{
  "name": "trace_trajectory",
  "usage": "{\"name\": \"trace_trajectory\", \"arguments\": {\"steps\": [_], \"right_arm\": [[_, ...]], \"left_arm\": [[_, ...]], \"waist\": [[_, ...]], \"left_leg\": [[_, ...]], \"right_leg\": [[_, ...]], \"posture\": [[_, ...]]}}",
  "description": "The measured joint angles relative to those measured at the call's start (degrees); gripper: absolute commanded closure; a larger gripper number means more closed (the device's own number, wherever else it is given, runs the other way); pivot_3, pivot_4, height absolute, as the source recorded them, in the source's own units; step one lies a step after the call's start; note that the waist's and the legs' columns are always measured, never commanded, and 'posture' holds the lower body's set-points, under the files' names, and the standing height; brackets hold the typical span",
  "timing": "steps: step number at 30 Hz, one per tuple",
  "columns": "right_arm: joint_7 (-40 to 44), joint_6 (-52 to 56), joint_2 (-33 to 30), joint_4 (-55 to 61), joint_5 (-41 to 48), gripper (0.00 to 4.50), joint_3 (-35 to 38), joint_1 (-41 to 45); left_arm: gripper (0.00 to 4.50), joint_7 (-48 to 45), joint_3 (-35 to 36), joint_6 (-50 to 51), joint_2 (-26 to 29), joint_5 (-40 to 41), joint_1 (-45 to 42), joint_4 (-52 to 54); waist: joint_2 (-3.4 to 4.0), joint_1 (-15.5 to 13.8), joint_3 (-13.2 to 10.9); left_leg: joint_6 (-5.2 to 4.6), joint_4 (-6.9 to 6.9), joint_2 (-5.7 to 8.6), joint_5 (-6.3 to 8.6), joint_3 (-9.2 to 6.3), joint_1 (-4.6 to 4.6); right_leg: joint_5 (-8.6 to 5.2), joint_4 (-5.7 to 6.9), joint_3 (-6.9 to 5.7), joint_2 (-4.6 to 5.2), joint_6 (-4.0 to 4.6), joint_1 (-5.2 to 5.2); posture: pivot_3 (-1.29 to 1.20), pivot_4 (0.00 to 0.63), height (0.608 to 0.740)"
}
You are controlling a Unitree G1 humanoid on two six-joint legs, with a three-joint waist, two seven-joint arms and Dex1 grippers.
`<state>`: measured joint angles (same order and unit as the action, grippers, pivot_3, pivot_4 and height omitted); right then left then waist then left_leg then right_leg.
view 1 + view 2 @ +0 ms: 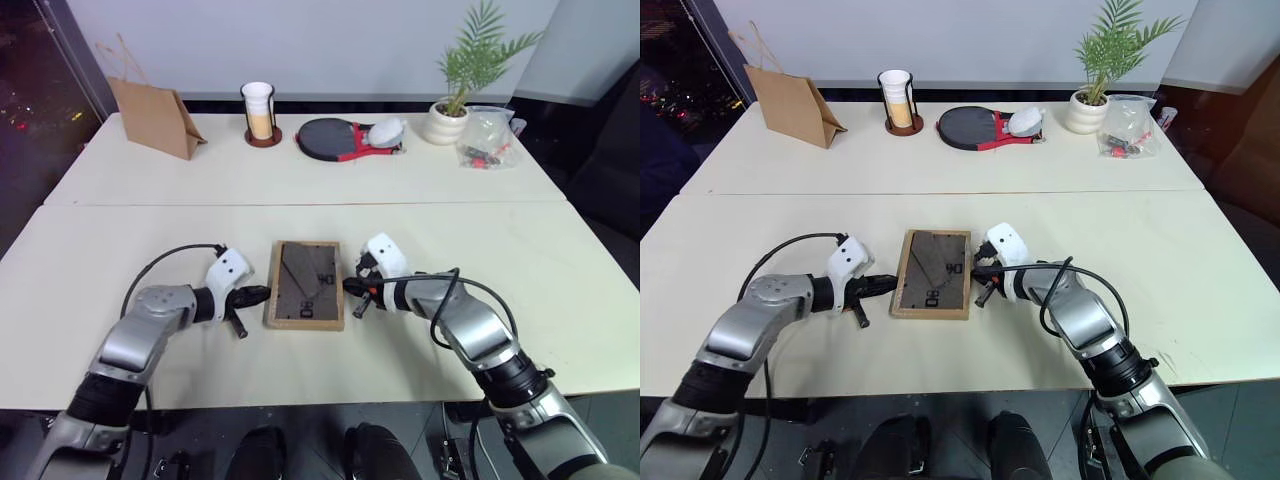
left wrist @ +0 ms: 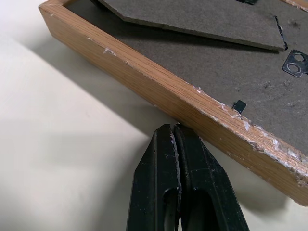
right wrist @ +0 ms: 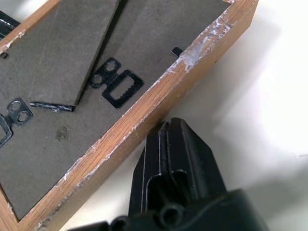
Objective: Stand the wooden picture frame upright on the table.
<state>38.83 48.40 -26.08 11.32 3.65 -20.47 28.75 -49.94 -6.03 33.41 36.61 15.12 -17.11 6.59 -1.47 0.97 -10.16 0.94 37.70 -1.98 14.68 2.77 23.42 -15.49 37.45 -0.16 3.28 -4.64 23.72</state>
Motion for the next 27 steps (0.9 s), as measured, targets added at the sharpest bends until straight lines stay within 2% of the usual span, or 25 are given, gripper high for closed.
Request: {"name": "trace_trajectory", "arguments": {"steps": [10,13,17,20,23,27], "right_arm": [[1.01,-0.33,-1.20,0.75,-0.11,4.50,-0.48,-0.37],[1.76,-0.36,-3.87,1.41,0.02,4.50,0.52,-0.86],[3.25,-0.25,-7.92,4.54,0.29,4.50,1.76,-3.23],[3.92,-0.40,-8.73,6.36,0.47,4.50,1.35,-4.30],[4.10,-0.61,-8.70,7.06,0.35,4.50,0.38,-4.64],[3.47,-1.26,-7.54,7.22,-0.40,4.50,-0.78,-4.64]], "left_arm": [[4.46,-3.11,0.37,2.34,3.51,1.95,0.58,1.04],[3.64,-5.87,1.98,4.91,5.25,4.82,-0.79,-1.30],[1.61,-8.87,9.67,17.45,5.39,15.60,-5.26,-5.77],[0.07,-9.58,12.30,28.13,4.99,22.49,-8.54,-7.79],[0.07,-8.62,13.11,37.89,4.07,26.90,-10.34,-10.18],[0.07,-6.33,13.13,43.86,3.49,28.15,-10.84,-12.28]], "waist": [[0.00,-0.16,0.00],[0.00,-0.18,0.00],[-0.02,-0.29,0.00],[-0.02,-0.11,0.00],[-0.02,0.07,0.00],[-0.04,0.12,0.01]], "left_leg": [[0.00,0.01,0.06,0.00,-0.01,-0.01],[-0.01,0.01,0.06,0.01,-0.01,0.01],[-0.03,0.06,0.09,0.02,-0.06,0.05],[-0.05,0.10,0.12,0.03,-0.06,0.04],[-0.05,0.15,0.10,0.03,-0.09,0.03],[-0.04,0.15,0.08,0.03,-0.11,0.01]], "right_leg": [[0.00,0.00,-0.01,0.01,0.01,-0.02],[-0.01,-0.01,-0.02,0.01,0.01,0.00],[-0.01,-0.04,-0.04,-0.01,-0.01,-0.04],[-0.01,-0.02,-0.03,-0.03,-0.01,-0.04],[-0.01,0.03,-0.03,-0.09,-0.02,-0.04],[-0.01,0.04,-0.03,-0.11,-0.01,-0.05]], "posture": [[0.00,0.150,0.740],[0.00,0.150,0.740],[0.00,0.150,0.740],[0.00,0.150,0.740],[0.00,0.150,0.740],[0.00,0.150,0.740]]}}
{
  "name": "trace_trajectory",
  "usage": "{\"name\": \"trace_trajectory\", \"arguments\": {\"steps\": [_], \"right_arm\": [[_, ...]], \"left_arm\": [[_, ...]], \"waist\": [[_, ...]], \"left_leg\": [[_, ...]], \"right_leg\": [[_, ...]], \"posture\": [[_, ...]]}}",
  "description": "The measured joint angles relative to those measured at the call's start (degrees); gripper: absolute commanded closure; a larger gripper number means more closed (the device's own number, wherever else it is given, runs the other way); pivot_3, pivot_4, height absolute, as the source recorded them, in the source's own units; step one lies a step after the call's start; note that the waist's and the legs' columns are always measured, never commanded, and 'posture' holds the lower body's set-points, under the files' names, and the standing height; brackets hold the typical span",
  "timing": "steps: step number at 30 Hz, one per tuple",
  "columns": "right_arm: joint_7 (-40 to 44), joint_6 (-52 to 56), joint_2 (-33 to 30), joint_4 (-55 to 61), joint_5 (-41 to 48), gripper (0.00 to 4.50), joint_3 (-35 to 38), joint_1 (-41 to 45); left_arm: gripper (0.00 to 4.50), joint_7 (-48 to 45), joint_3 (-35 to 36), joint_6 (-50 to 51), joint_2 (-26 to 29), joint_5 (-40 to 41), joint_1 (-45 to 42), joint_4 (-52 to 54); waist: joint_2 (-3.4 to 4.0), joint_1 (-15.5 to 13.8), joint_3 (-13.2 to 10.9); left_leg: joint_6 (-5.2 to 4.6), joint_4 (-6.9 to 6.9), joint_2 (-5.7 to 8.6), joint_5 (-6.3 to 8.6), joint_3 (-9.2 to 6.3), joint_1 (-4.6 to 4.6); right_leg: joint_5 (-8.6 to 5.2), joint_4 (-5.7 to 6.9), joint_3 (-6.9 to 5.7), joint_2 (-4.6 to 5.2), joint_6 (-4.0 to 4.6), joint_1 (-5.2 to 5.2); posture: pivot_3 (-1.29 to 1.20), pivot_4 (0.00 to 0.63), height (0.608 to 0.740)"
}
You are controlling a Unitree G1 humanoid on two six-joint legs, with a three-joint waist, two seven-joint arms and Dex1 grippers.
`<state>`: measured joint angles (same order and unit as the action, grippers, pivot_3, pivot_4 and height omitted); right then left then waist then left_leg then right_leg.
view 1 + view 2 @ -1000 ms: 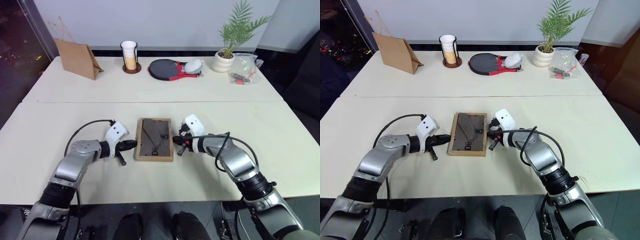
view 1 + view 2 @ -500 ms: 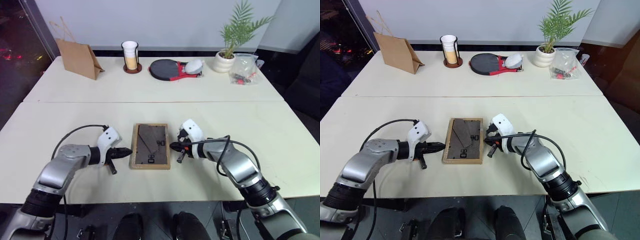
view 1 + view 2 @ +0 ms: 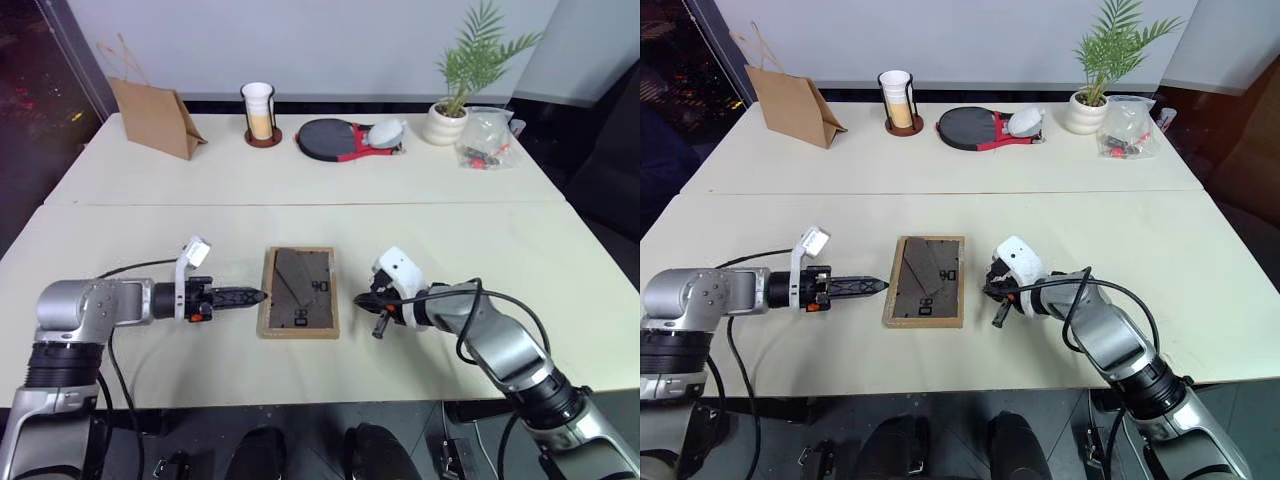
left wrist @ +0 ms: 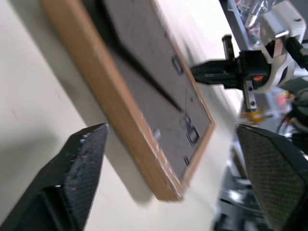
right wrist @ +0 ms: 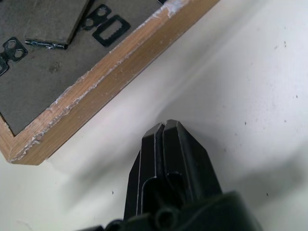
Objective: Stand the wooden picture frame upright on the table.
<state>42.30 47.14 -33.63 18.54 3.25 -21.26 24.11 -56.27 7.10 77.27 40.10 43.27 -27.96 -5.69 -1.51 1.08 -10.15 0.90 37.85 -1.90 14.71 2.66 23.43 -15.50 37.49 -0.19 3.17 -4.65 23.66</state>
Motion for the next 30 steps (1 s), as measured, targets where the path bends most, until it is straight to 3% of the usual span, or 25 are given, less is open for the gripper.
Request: {"name": "trace_trajectory", "arguments": {"steps": [17,20,25,30], "right_arm": [[2.93,-1.90,7.85,-4.43,0.89,4.50,-5.27,2.91],[3.09,-2.04,7.75,-4.43,0.87,4.50,-5.26,2.91],[3.61,-2.63,6.99,-4.46,0.95,4.50,-5.06,2.96],[3.34,-3.41,6.57,-6.00,0.83,4.50,-4.50,3.87]], "left_arm": [[0.07,1.42,-3.42,-5.94,-6.75,-2.02,-2.04,-7.95],[0.86,1.22,-3.42,-6.69,-6.99,-2.13,-1.69,-8.31],[3.27,-0.35,-2.34,-4.15,-7.42,0.54,-0.43,-8.60],[3.43,0.61,-0.46,-0.60,-7.52,2.67,0.40,-6.97]], "waist": [[0.26,-0.61,0.48],[0.26,-0.58,0.49],[0.25,-0.41,0.49],[0.24,-0.26,0.48]], "left_leg": [[0.00,0.16,0.07,0.00,-0.05,-0.19],[-0.01,0.16,0.07,0.00,-0.06,-0.19],[-0.08,0.13,0.04,0.05,-0.07,-0.05],[-0.09,0.13,0.04,0.05,-0.06,-0.06]], "right_leg": [[-0.02,-0.01,0.00,0.23,0.05,-0.35],[-0.02,-0.02,-0.01,0.25,0.06,-0.34],[-0.01,-0.03,-0.05,0.22,0.02,-0.20],[-0.01,-0.04,-0.06,0.25,0.02,-0.20]], "posture": [[0.00,0.150,0.740],[0.00,0.150,0.740],[0.00,0.150,0.740],[0.00,0.150,0.740]]}}
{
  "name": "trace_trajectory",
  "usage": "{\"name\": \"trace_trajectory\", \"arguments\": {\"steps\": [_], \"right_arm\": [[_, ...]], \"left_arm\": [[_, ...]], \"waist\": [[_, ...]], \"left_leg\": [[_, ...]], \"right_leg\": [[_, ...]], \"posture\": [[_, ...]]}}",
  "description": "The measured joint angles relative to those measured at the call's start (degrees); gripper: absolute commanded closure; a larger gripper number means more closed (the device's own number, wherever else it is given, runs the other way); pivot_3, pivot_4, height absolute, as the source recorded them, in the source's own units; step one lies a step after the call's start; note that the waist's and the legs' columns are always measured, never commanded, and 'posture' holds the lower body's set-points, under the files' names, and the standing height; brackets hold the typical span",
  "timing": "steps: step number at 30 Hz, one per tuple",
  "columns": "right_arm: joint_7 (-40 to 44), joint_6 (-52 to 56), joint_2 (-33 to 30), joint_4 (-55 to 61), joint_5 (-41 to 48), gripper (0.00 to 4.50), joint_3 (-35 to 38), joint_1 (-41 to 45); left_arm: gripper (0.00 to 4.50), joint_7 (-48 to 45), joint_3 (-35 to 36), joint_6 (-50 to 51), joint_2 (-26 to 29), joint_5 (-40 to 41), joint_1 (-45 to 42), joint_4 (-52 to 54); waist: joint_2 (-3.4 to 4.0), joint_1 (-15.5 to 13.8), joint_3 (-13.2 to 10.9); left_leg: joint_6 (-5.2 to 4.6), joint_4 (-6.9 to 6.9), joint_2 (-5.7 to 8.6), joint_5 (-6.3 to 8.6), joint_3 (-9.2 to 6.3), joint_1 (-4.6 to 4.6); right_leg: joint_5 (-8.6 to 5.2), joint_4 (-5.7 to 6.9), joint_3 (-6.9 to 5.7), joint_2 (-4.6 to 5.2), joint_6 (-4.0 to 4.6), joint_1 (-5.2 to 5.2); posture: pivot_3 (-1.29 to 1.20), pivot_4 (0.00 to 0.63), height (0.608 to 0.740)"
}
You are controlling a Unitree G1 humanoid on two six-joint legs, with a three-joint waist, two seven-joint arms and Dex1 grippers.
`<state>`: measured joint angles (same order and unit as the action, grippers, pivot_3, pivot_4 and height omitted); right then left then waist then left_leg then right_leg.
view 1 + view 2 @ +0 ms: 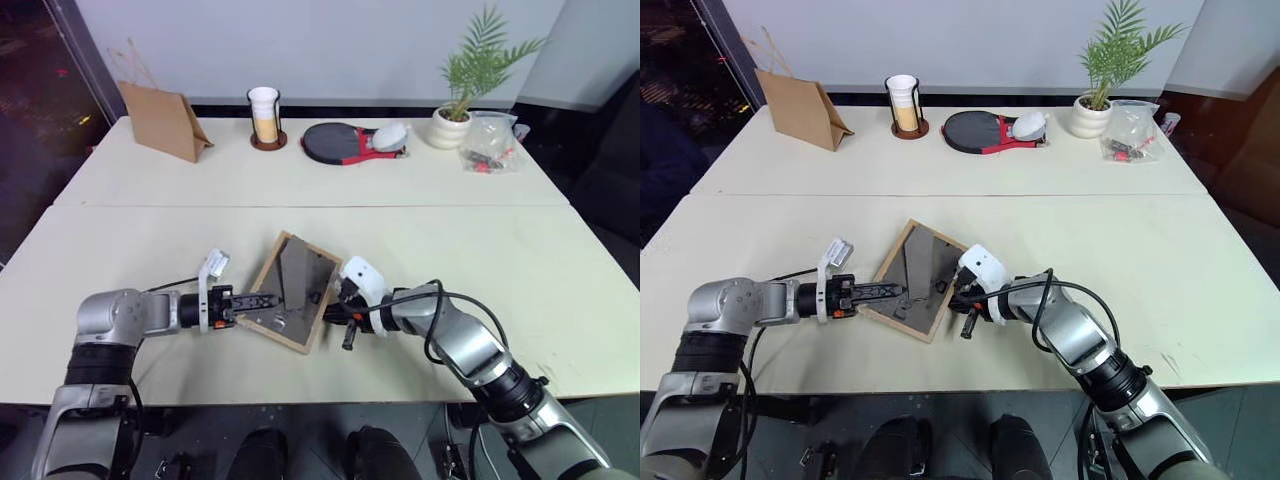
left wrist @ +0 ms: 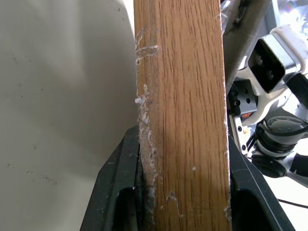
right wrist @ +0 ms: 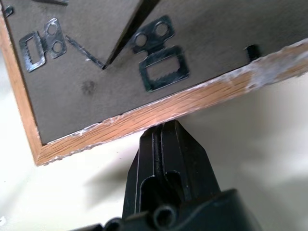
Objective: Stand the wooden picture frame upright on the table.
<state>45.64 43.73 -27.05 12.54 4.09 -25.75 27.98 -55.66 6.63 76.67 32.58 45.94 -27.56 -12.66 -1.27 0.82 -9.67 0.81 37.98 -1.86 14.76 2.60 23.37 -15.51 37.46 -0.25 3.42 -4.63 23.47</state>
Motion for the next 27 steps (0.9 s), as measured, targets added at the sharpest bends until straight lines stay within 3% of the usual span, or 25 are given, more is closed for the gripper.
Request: {"name": "trace_trajectory", "arguments": {"steps": [10,14,20,27], "right_arm": [[0.08,0.06,-6.87,-0.61,1.76,4.50,12.29,5.94],[2.89,3.87,-7.19,1.77,7.86,3.18,17.50,10.41],[4.57,10.72,-0.41,1.42,17.49,0.03,18.95,17.45],[4.51,12.09,5.03,-8.36,19.65,0.03,15.69,21.98]], "left_arm": [[3.43,10.71,13.68,5.67,-6.30,5.75,0.96,4.73],[3.43,14.75,16.16,6.51,-9.93,7.85,3.00,8.41],[3.43,18.38,17.53,4.99,-12.99,9.85,4.01,11.18],[3.43,22.75,20.18,2.39,-16.27,13.53,4.49,14.37]], "waist": [[-0.02,-0.12,-0.05],[-0.01,0.16,-0.06],[0.00,0.09,-0.06],[-0.01,-0.10,-0.06]], "left_leg": [[-0.02,-0.02,0.01,0.02,0.00,0.08],[-0.02,-0.08,-0.04,0.03,-0.01,0.06],[-0.02,-0.12,-0.05,0.03,-0.03,0.06],[-0.01,-0.12,0.02,0.04,-0.02,0.12]], "right_leg": [[0.01,-0.07,-0.02,0.11,-0.02,0.06],[0.01,-0.06,0.01,0.15,-0.02,0.07],[0.02,-0.07,0.00,0.21,-0.01,0.08],[0.02,-0.20,0.00,0.36,0.01,0.07]], "posture": [[0.00,0.150,0.740],[0.00,0.150,0.740],[0.00,0.150,0.740],[0.00,0.150,0.740]]}}
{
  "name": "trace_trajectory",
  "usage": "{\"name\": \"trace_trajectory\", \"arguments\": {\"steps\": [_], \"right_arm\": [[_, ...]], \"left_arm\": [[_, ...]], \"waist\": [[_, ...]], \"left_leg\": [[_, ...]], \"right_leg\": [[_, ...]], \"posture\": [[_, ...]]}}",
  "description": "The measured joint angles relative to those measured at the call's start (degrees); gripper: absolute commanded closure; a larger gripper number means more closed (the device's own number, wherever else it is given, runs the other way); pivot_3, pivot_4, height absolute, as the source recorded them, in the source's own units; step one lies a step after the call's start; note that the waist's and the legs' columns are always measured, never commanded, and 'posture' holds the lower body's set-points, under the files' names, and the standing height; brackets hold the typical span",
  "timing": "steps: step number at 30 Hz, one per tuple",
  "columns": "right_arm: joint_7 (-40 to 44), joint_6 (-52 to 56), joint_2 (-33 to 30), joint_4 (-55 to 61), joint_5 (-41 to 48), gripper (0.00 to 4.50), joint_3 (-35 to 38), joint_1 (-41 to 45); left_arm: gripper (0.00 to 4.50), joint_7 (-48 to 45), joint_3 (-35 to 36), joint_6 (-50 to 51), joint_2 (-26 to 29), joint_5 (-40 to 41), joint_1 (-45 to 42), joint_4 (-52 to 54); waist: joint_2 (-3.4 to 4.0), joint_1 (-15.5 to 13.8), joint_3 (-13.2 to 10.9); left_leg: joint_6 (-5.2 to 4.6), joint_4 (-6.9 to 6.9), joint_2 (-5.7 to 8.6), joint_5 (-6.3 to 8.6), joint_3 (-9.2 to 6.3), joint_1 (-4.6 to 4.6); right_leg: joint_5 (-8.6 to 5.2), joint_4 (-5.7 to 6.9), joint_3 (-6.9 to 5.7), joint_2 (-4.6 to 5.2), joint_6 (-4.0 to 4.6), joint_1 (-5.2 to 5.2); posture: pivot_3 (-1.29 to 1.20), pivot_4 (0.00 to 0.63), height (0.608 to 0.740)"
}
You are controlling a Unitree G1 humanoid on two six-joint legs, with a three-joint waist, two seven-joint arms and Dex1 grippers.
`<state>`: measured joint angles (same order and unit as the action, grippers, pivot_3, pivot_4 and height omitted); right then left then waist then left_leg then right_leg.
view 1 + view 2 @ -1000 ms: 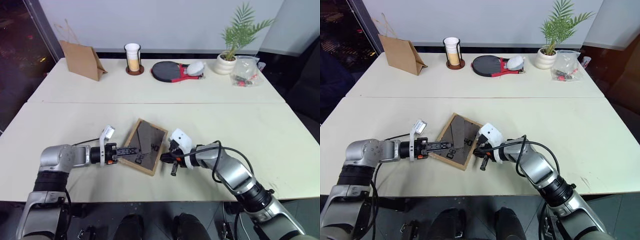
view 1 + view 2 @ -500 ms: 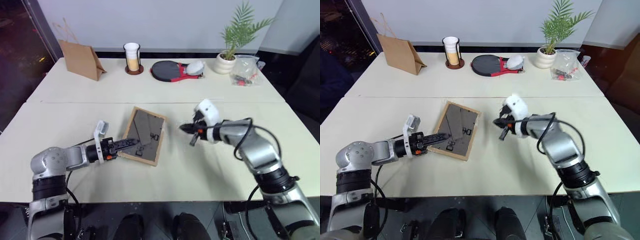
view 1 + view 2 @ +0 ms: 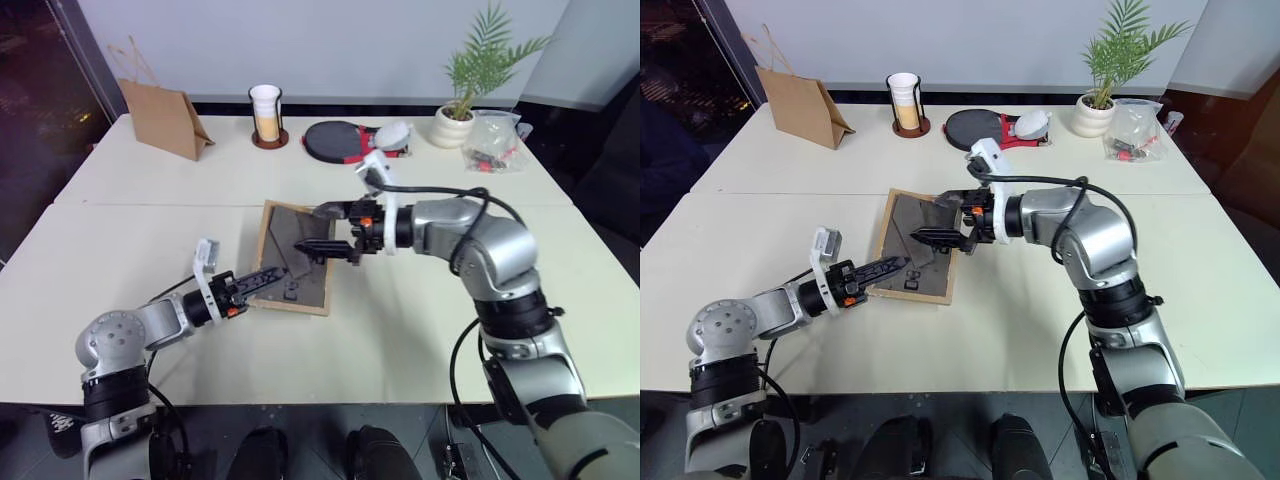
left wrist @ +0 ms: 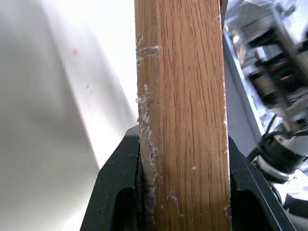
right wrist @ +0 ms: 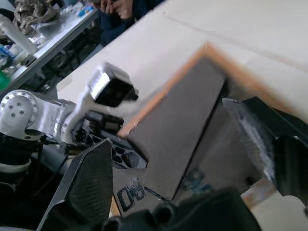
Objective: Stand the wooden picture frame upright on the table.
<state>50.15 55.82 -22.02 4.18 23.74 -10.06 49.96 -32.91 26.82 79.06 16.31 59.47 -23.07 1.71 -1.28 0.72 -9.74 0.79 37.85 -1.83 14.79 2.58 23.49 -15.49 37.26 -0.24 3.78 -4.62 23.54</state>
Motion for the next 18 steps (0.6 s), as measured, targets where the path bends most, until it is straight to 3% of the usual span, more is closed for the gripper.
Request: {"name": "trace_trajectory", "arguments": {"steps": [8,18], "right_arm": [[1.78,-2.41,1.02,-4.43,-0.26,0.03,-3.06,1.60],[2.47,-1.11,0.47,-0.02,0.52,0.03,-3.14,1.82]], "left_arm": [[3.43,6.08,1.02,-0.83,-1.53,3.46,0.92,2.63],[3.43,15.82,0.97,-3.16,-5.36,9.29,-1.09,3.57]], "waist": [[0.01,0.25,0.00],[0.01,0.09,0.00]], "left_leg": [[0.00,-0.21,0.00,0.01,0.03,0.00],[0.00,-0.32,0.01,0.00,0.05,0.01]], "right_leg": [[0.00,-0.03,0.01,0.00,0.00,0.12],[0.00,-0.15,0.01,0.02,0.00,0.12]], "posture": [[0.00,0.150,0.740],[0.00,0.150,0.740]]}}
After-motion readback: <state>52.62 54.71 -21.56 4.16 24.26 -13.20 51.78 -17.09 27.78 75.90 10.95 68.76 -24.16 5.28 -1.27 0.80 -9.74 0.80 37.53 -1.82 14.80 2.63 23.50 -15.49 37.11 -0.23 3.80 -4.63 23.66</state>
